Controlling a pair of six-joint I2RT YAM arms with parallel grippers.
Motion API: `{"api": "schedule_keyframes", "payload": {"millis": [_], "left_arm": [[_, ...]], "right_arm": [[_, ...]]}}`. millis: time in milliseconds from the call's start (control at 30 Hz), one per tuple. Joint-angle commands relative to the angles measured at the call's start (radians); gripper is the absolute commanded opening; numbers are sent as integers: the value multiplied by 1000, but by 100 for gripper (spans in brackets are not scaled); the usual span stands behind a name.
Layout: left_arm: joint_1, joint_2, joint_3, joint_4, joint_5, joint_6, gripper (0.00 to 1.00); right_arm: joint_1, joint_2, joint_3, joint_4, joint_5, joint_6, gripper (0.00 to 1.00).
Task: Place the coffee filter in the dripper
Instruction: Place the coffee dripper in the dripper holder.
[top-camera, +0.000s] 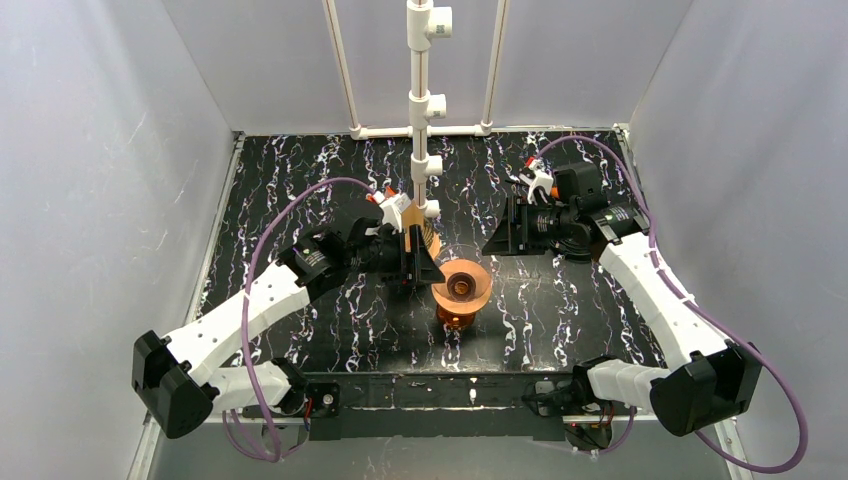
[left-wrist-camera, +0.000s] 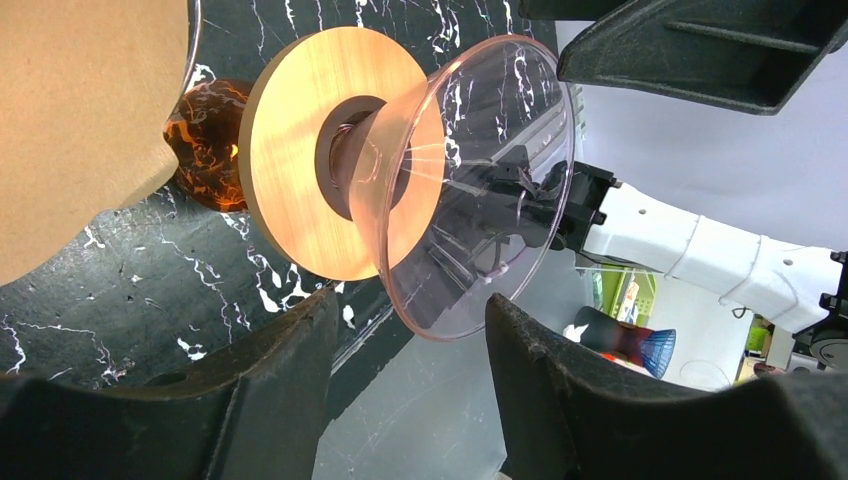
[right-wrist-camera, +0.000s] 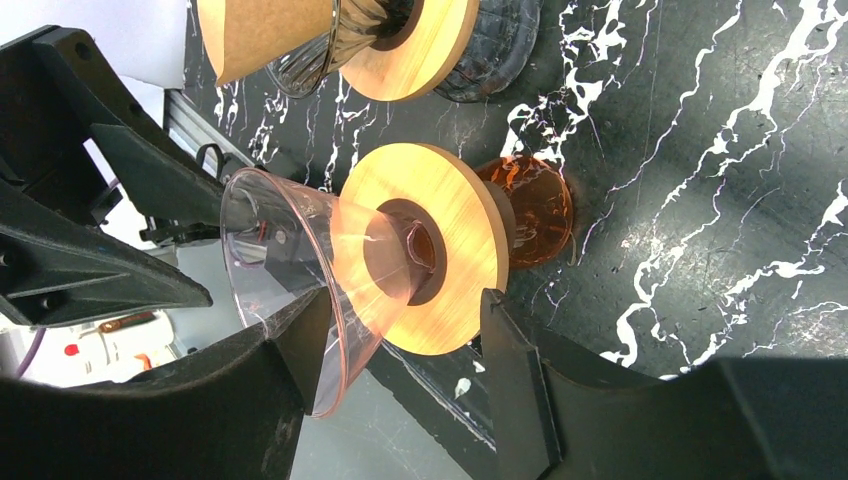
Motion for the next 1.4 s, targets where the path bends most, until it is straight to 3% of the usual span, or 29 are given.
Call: {"api": "schedule_keyframes", "payload": {"millis": [0,633,900,1067,1367], "left_arm": [[-6,8,-2,4,2,9,53],[-6,37,-4,-1,4,22,38],[-5,34,-5,-17,0,31,37],[-5,14,8,-16,2,30,42],[-6,-49,93,-83,-16,68,65]], "right_arm": [[-10,-19,-17,40,-33,5,64],[-18,-8,-42,39,-25,-8,59],[-19,-8,-44,40,-25,-12,59],[-18,-16,-36,43,-36,-17,59],[-18,-40,-14,72,-63,-8,62]]}}
